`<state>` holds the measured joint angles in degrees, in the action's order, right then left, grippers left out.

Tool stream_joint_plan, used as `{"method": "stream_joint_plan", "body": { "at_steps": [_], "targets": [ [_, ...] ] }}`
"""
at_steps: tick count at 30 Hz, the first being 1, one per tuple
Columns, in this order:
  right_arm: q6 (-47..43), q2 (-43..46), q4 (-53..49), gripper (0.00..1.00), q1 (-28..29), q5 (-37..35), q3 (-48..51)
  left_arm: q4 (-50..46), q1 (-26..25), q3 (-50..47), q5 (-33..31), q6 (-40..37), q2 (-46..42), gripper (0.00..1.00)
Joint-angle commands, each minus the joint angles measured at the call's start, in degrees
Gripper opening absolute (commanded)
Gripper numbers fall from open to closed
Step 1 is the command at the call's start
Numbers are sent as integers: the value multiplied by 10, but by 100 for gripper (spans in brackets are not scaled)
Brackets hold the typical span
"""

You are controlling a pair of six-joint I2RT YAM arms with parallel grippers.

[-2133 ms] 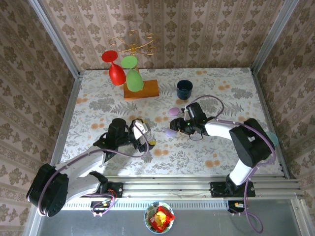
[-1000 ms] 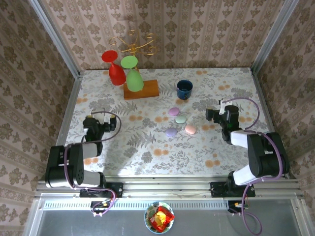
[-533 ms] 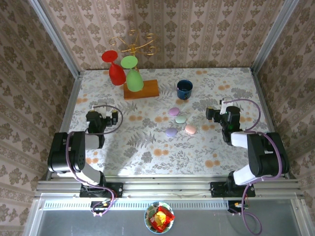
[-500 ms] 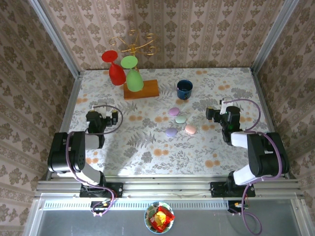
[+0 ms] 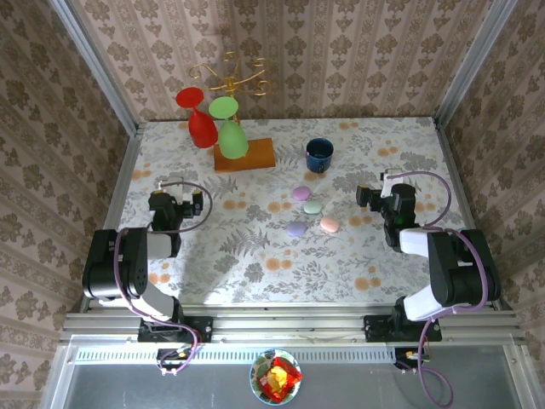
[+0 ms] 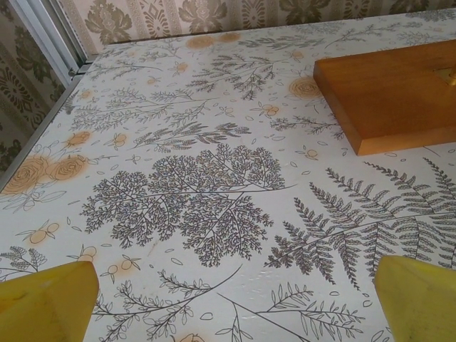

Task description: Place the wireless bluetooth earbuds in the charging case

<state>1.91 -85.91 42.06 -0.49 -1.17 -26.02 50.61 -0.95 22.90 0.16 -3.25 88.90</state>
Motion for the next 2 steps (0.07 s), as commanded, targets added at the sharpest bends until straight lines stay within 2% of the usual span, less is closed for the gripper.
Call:
{"method": "stream_joint_plan", "body": {
  "at_steps": [1, 2],
  "targets": [
    [6, -5, 19, 100, 1, 2, 4, 14, 0, -1, 0, -8, 4, 100],
    [6, -6, 19, 100, 2, 2, 5, 15, 0, -3, 0, -8, 3, 100]
  ]
}}
